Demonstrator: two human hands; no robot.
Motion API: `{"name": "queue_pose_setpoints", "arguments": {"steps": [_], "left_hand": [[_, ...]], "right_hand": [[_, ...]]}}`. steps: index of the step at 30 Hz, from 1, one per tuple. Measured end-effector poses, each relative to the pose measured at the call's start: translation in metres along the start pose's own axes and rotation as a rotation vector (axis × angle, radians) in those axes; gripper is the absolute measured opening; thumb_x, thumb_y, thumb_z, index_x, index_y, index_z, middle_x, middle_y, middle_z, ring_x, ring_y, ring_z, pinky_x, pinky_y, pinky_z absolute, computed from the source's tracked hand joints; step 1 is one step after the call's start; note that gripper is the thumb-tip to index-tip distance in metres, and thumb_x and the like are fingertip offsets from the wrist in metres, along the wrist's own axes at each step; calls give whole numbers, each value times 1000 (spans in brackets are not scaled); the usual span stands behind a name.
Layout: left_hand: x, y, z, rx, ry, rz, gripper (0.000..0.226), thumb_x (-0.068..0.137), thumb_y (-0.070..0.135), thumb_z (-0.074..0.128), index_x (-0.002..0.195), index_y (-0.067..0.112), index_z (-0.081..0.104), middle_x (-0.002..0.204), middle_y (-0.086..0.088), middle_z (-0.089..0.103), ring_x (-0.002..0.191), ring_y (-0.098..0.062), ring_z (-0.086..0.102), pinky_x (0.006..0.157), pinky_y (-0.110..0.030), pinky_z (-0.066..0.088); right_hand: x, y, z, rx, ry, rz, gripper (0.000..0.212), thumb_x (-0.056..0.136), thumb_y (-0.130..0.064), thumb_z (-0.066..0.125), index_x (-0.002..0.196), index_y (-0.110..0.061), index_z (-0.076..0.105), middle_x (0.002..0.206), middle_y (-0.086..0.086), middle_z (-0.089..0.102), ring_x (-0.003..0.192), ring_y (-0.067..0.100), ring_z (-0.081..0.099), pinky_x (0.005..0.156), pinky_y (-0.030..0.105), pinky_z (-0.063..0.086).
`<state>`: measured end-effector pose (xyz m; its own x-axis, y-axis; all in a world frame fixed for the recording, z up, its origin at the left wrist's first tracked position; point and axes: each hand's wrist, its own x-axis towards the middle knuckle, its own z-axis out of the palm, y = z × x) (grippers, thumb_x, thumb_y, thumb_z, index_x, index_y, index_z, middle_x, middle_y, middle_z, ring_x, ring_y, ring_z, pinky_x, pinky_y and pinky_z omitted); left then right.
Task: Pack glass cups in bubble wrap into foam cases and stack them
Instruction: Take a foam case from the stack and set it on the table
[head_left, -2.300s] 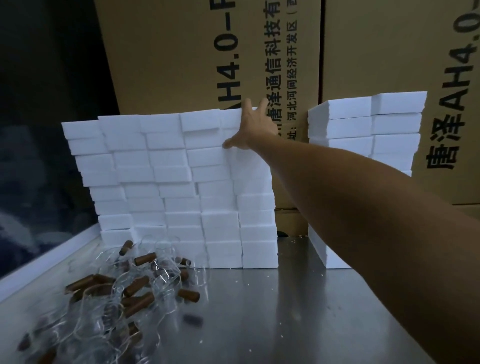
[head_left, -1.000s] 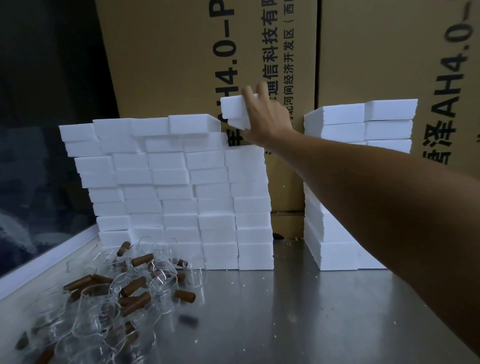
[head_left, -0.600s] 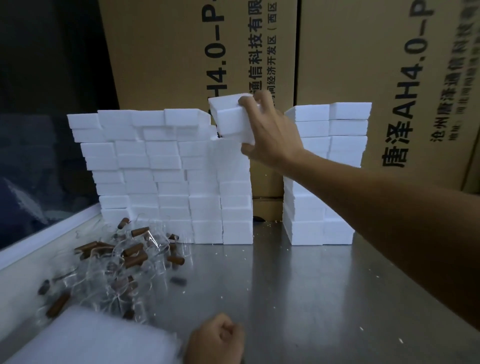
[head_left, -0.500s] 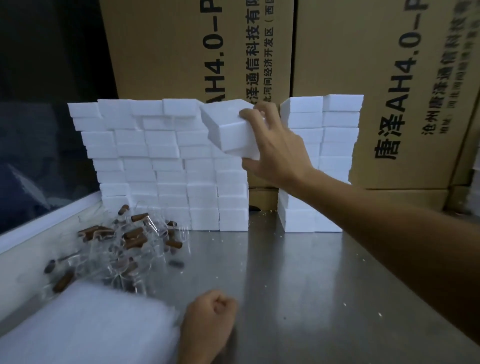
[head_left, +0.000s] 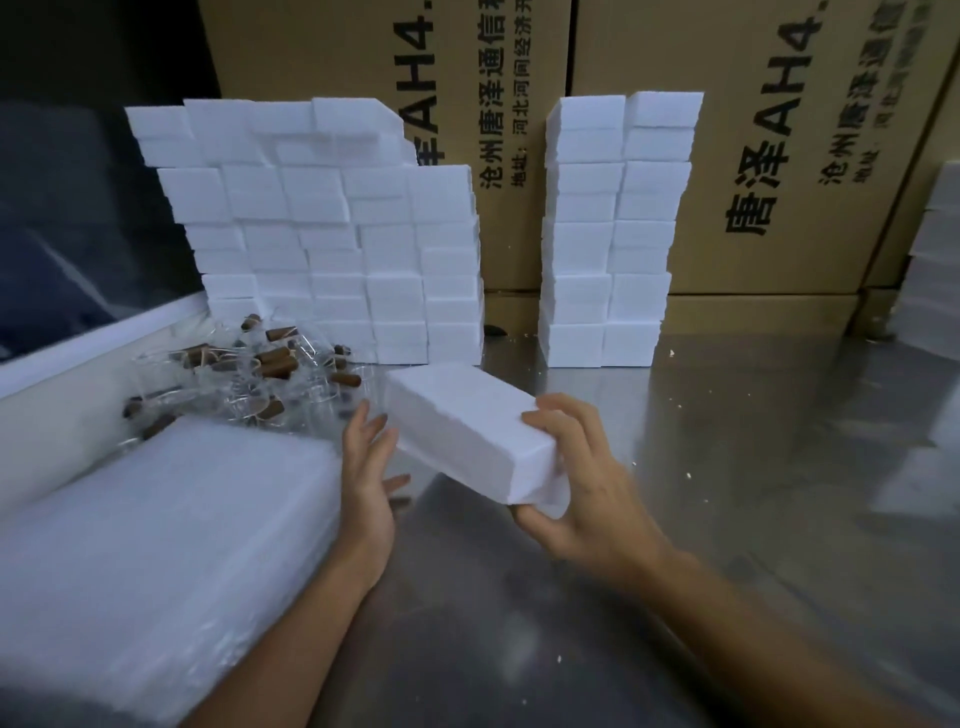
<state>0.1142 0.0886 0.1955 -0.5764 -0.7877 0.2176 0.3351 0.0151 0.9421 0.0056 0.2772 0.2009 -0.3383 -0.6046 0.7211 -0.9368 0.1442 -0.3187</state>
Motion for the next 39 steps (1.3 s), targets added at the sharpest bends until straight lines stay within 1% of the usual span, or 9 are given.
{"name": "queue_pose_setpoints", "arguments": {"steps": [4,8,13,16,20,23,30,34,39], "left_hand": [[-3,1,-1,-35,-77,26,22,95,33,52,113,25,64,97,11,72,93,-13,65,74,-27,52],[-5,-2,4,65,-129,114,31,86,35,56,109,17,65,102,0,73,98,-17,67,82,-31,51],[-6,-4,5,213,-144,170,32,82,40,59,108,22,64,103,3,71,96,-11,66,76,-18,47],[-7,-5,5,300,-137,217,31,80,44,62,102,23,65,102,3,71,96,-10,65,70,-11,46],[-8,-4,5,338,-149,263,26,79,43,64,95,23,65,99,-1,70,97,-17,64,70,-12,46],[-9,-3,4,344,-162,256,37,76,52,63,103,27,68,106,2,69,102,-12,63,73,-9,46],[-7,0,5,329,-100,215,47,77,59,60,105,26,78,98,0,71,92,-10,66,87,-37,51],[-7,6,7,287,-102,169,34,75,60,61,99,42,76,95,1,73,98,-21,66,96,-53,49],[-10,11,10,287,-120,152,27,72,61,61,94,51,75,94,7,74,99,-17,66,98,-53,49]], "right_hand": [[-14,12,-2,189,-73,47,77,72,-17,76,136,-33,36,148,-3,24,140,9,29,95,40,53],[-18,20,-12,83,-76,213,83,76,-16,77,138,-48,31,156,-11,7,130,-3,22,101,37,47],[-26,19,-9,81,-151,397,99,80,-9,69,154,-36,9,143,-8,18,129,18,35,110,38,39],[-27,14,-9,228,-177,520,109,82,-23,71,154,-38,-10,140,-22,19,134,17,40,110,37,40],[-25,7,-15,496,-103,536,83,77,-57,73,146,-42,28,144,-23,45,131,-1,45,106,24,42],[-23,4,-16,566,-26,684,89,76,-80,49,152,-46,19,150,-40,25,135,-15,30,106,10,25],[-18,4,-24,601,50,740,78,79,-74,48,149,-56,20,126,-47,43,102,-28,50,77,0,43],[-16,4,-32,560,63,768,72,74,-84,43,141,-68,21,128,-33,49,115,-3,54,95,27,45],[-12,0,-34,565,142,796,72,72,-82,42,139,-56,42,119,-32,53,105,-6,57,83,23,50]]}}
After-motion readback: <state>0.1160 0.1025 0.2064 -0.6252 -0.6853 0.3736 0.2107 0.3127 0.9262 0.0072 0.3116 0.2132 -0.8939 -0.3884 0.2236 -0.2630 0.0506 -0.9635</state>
